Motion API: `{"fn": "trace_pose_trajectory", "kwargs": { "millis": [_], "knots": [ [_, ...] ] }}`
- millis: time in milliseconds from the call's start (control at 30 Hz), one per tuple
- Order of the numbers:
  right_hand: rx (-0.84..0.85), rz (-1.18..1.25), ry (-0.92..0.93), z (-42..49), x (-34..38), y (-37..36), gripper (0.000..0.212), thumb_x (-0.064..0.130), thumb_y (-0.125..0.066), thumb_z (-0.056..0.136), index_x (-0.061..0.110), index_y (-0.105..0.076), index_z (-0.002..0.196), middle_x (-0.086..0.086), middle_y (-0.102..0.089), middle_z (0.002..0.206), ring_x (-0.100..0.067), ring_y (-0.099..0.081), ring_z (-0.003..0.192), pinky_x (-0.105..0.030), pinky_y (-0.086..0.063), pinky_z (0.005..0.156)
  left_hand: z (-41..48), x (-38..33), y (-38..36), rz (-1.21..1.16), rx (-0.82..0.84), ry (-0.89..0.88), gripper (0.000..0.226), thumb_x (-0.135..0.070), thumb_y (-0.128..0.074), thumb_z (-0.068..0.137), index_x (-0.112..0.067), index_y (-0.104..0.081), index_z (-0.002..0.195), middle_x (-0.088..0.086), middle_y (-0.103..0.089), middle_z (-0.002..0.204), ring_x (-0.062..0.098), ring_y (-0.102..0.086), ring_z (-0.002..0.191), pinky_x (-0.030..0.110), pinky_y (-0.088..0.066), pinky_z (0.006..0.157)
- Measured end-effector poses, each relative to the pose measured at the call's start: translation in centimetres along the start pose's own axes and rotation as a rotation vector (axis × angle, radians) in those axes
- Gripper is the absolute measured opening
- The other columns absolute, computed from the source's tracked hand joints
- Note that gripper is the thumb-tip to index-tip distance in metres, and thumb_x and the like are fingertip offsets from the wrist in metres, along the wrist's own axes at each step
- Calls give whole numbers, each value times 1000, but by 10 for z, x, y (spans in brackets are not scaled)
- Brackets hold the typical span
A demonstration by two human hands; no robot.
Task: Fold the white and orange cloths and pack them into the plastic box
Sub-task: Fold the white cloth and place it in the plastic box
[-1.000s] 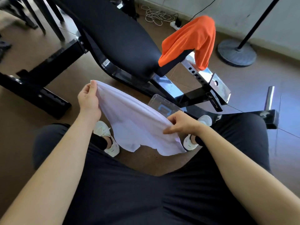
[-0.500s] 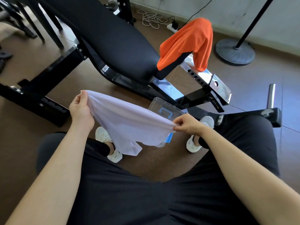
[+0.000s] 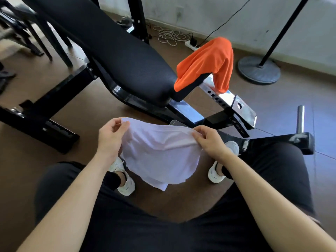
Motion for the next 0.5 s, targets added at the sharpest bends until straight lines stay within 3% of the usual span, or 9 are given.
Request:
{"fn": "trace_pose_trajectory", "kwargs": {
  "millis": [100, 300, 433, 500],
  "knots": [
    [100, 51, 61, -9, 17, -6, 14, 27, -58, 102, 25, -72, 104, 7, -74, 90, -6, -67, 81, -23, -53, 75, -23, -8, -33, 125, 241, -108, 17, -21, -73, 93, -29, -75, 107, -15, -71, 85, 0, -63, 80, 16, -50, 72],
    [296, 27, 154, -23, 38, -12, 20, 24, -60, 101, 17, -73, 114, 6, -73, 88, -2, -66, 78, -17, -51, 72, -45, -7, -74, 313, 586, -191, 42, -18, -77, 89, -21, -67, 129, -11, -61, 77, 0, -57, 69, 18, -49, 69],
    [410, 56, 160, -27, 40, -13, 23, 24, -68, 96, 18, -72, 118, -3, -75, 100, -14, -69, 91, -23, -55, 77, -49, -5, -82, 353, 651, -211, 27, -27, -76, 90, -18, -75, 115, -1, -74, 87, 7, -66, 74, 23, -56, 68],
    [439, 44, 150, -25, 35, -12, 29, 18, -73, 91, 21, -70, 119, -5, -74, 100, -17, -70, 92, -26, -57, 77, -45, -5, -81, 388, 607, -206, 18, -24, -74, 92, -14, -76, 106, -8, -72, 81, 5, -66, 73, 19, -53, 66]
  ]
}}
Point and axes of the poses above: each hand's wrist, its own z-axis towards the middle knuckle, its own y-axis out of the back of the hand, x = y × z, the point moved 1 cm from there along z, towards the middle knuckle
